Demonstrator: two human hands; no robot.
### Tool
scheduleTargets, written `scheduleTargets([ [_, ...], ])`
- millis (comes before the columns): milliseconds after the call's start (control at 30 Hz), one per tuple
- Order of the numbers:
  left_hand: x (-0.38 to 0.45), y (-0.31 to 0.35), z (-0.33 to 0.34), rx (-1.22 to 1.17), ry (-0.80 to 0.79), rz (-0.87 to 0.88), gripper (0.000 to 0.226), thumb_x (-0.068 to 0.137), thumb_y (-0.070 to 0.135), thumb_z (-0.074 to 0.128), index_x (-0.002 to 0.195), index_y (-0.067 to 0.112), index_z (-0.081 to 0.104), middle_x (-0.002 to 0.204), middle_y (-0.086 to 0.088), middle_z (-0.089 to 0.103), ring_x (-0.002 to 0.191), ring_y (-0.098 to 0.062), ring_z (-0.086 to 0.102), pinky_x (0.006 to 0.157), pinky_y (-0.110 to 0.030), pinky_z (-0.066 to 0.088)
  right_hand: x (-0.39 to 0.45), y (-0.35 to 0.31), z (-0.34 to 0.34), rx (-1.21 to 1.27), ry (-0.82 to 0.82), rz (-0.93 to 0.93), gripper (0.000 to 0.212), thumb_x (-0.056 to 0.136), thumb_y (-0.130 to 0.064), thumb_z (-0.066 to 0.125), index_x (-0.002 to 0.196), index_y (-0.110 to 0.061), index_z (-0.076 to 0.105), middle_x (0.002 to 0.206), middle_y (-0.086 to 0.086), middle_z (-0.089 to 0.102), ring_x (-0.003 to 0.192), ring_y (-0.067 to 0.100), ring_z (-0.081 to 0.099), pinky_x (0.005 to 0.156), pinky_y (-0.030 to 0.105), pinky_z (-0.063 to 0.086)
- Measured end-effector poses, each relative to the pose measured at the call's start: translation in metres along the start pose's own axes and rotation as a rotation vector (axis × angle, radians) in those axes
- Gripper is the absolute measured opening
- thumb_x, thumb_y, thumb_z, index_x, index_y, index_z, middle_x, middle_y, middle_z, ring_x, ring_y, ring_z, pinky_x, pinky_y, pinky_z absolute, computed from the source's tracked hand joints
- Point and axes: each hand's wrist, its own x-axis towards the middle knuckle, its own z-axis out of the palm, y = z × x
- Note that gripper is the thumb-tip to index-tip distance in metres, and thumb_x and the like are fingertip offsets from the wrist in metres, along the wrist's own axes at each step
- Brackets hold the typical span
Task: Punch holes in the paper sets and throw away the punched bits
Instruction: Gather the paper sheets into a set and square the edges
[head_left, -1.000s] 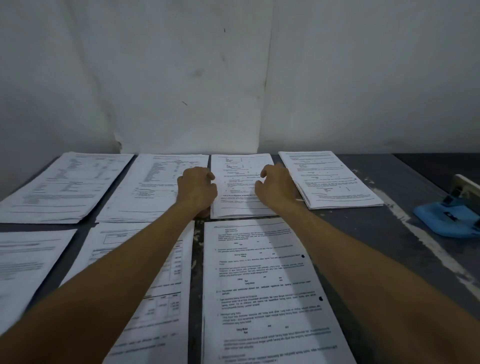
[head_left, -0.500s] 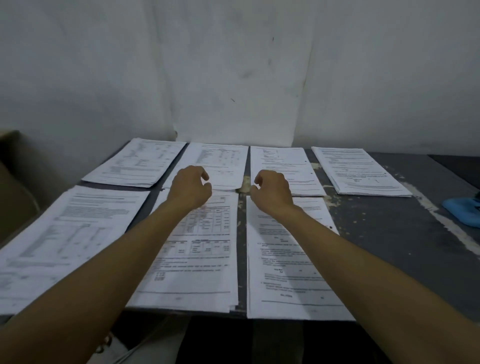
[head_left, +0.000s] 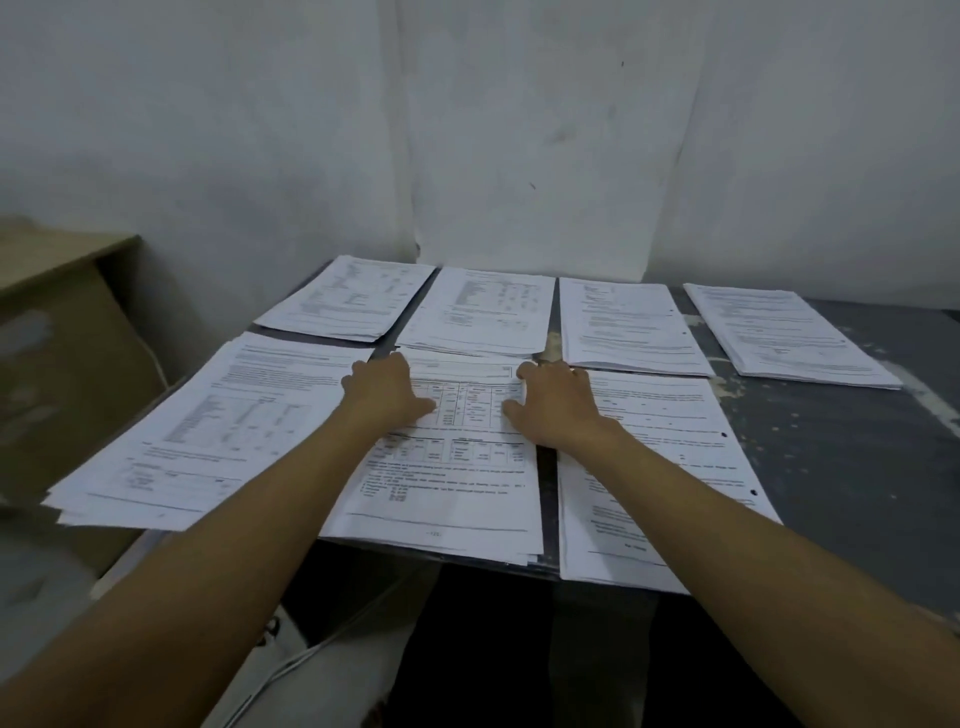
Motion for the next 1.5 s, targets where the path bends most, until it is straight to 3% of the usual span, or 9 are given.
scheduleTargets([
  [267, 0.007, 0.004, -0.006, -0.073, -0.029, -0.146, 0.119, 0.067, 0.055, 0.087, 0.15, 0.0, 0.022, 0.145, -0.018, 0.045, 0.135, -0.037, 0.042, 0.107, -0.045, 0.04, 0.001, -0.004, 0.001, 0.002, -0.01, 0.004, 0.046, 0.094, -0.043, 0.056, 0.133, -0.02, 0.047, 0.152, 0.015, 0.038, 0.14, 0.029, 0.032, 0.112, 0.042, 0.021],
  [433, 0.009, 0.0, -0.01, -0.102, -0.077, -0.114, 0.081, 0.068, 0.053, 0.086, 0.123, 0.004, 0.052, 0.126, -0.011, 0.061, 0.116, -0.03, 0.058, 0.095, -0.039, 0.051, 0.0, -0.005, -0.001, 0.015, 0.02, 0.006, 0.045, 0.093, -0.041, 0.061, 0.13, -0.018, 0.05, 0.146, 0.011, 0.043, 0.131, 0.027, 0.042, 0.108, 0.041, 0.023],
  [633, 0.001, -0.004, -0.002, -0.35, 0.054, -0.141, 0.097, 0.063, 0.042, 0.093, 0.135, 0.003, 0.041, 0.129, -0.011, 0.059, 0.121, -0.029, 0.058, 0.092, -0.037, 0.05, -0.001, -0.01, 0.0, 0.1, 0.054, 0.028, 0.041, 0.091, -0.032, 0.065, 0.126, -0.016, 0.052, 0.135, 0.01, 0.052, 0.125, 0.029, 0.046, 0.104, 0.037, 0.026],
  [767, -0.009, -0.011, 0.018, -0.634, 0.162, -0.085, 0.062, 0.081, 0.022, 0.081, 0.126, 0.004, 0.042, 0.124, -0.011, 0.062, 0.111, -0.028, 0.061, 0.081, -0.033, 0.048, -0.004, -0.017, 0.002, 0.205, 0.063, 0.087, 0.043, 0.087, -0.019, 0.069, 0.126, -0.018, 0.051, 0.157, 0.015, 0.023, 0.111, 0.031, 0.049, 0.106, 0.036, 0.035],
  [933, -0.022, -0.02, 0.032, -0.905, 0.284, -0.071, 0.037, 0.092, 0.018, 0.069, 0.125, 0.014, 0.052, 0.117, -0.002, 0.063, 0.102, -0.019, 0.061, 0.082, -0.031, 0.05, -0.01, -0.027, 0.002, 0.524, 0.165, 0.152, 0.059, 0.079, 0.002, 0.068, 0.13, -0.02, 0.049, 0.142, 0.01, 0.046, 0.101, 0.021, 0.059, 0.078, 0.028, 0.051],
  [1067, -0.025, -0.022, 0.024, -1.037, 0.319, -0.073, 0.037, 0.093, 0.02, 0.069, 0.127, 0.015, 0.054, 0.12, -0.002, 0.064, 0.108, -0.022, 0.064, 0.089, -0.036, 0.056, -0.013, -0.031, -0.011, 0.999, 0.242, 0.319, 0.075, 0.073, 0.0, 0.081, 0.133, -0.021, 0.04, 0.116, 0.0, 0.055, 0.098, 0.013, 0.06, 0.076, 0.027, 0.054],
  [1233, -0.026, -0.02, -0.001, -1.12, 0.359, -0.017, 0.035, 0.092, 0.018, 0.071, 0.123, 0.015, 0.056, 0.12, -0.001, 0.066, 0.107, -0.021, 0.066, 0.093, -0.043, 0.057, -0.012, -0.028, -0.033, 1.232, 0.085, 0.385, 0.04, 0.077, -0.005, 0.081, 0.112, -0.011, 0.064, 0.103, 0.002, 0.073, 0.087, 0.019, 0.073, 0.058, 0.026, 0.053],
  [1367, -0.027, -0.014, -0.028, -1.141, 0.437, 0.048, 0.033, 0.091, 0.02, 0.072, 0.12, 0.017, 0.057, 0.112, 0.004, 0.069, 0.098, -0.014, 0.069, 0.077, -0.029, 0.059, -0.013, -0.031, -0.054, 1.312, 0.127, 0.282, 0.019, 0.082, -0.001, 0.076, 0.096, -0.013, 0.074, 0.089, -0.002, 0.078, 0.07, 0.009, 0.074, 0.05, 0.02, 0.055],
  [1500, -0.031, -0.004, -0.052, -1.158, 0.496, 0.174, 0.03, 0.092, 0.021, 0.071, 0.118, 0.02, 0.057, 0.108, 0.012, 0.069, 0.094, 0.0, 0.068, 0.069, -0.014, 0.056, -0.012, -0.032, -0.08, 1.294, 0.212, 0.193, 0.021, 0.084, -0.002, 0.074, 0.092, -0.021, 0.073, 0.087, -0.011, 0.077, 0.077, 0.004, 0.073, 0.057, 0.018, 0.055],
])
